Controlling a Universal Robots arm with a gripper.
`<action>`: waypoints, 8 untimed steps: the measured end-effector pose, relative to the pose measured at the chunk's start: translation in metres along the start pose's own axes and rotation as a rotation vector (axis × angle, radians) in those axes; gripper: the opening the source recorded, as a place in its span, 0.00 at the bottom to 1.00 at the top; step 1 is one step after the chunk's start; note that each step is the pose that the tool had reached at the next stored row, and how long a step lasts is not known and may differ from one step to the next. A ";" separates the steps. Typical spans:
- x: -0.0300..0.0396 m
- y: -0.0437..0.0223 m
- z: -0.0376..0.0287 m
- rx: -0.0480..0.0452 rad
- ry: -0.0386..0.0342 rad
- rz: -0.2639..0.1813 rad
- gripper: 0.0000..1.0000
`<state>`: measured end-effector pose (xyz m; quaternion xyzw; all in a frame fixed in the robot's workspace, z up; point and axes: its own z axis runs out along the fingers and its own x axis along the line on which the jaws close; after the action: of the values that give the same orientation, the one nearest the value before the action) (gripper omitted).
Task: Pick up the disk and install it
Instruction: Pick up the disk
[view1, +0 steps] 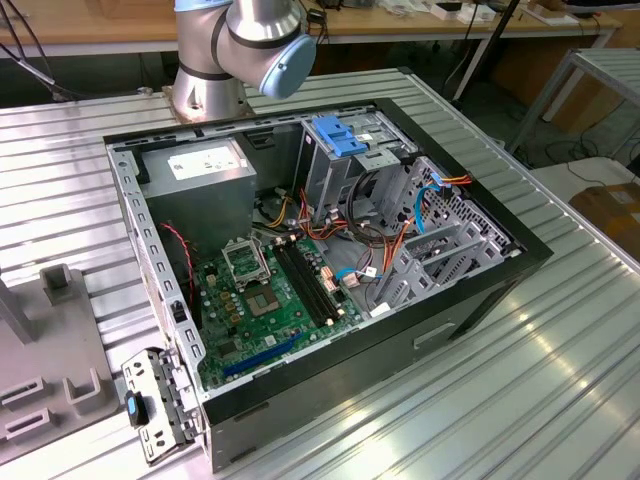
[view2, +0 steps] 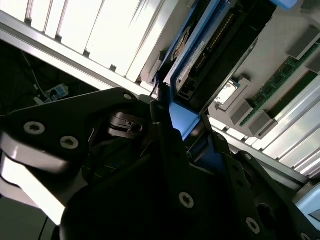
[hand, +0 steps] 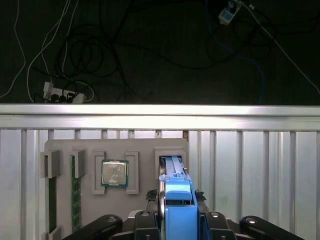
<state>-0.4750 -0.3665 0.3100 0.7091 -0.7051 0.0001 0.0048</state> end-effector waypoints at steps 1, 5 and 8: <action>0.0000 0.0000 -0.0001 0.0000 0.0000 0.000 0.37; 0.0000 0.0000 -0.0026 -0.0001 0.0000 0.000 0.37; 0.0001 0.0000 -0.0069 0.0003 0.0001 0.000 0.37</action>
<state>-0.4750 -0.3665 0.3169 0.7091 -0.7051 0.0002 0.0047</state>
